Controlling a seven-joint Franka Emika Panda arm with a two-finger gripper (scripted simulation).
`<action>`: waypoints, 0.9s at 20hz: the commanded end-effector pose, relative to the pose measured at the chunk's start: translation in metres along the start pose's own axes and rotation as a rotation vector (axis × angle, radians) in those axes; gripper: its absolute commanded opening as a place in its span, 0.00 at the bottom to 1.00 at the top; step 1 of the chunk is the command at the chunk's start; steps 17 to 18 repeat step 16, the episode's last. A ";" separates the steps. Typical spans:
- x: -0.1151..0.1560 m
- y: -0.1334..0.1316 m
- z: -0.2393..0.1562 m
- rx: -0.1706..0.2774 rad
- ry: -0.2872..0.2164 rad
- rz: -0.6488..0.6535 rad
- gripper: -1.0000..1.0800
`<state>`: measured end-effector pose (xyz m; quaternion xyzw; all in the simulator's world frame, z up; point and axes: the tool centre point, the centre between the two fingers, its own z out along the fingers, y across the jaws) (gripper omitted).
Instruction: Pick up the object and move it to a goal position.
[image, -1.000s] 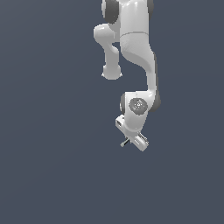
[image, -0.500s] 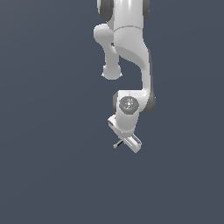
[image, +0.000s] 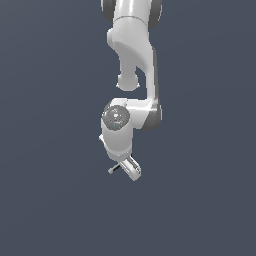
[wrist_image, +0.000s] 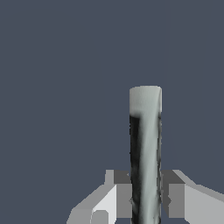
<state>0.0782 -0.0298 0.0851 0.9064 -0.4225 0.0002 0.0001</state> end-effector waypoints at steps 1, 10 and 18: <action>0.021 0.006 -0.012 0.000 0.000 -0.001 0.00; 0.061 0.015 -0.034 0.000 0.000 -0.001 0.00; 0.066 0.015 -0.037 0.000 0.000 -0.001 0.00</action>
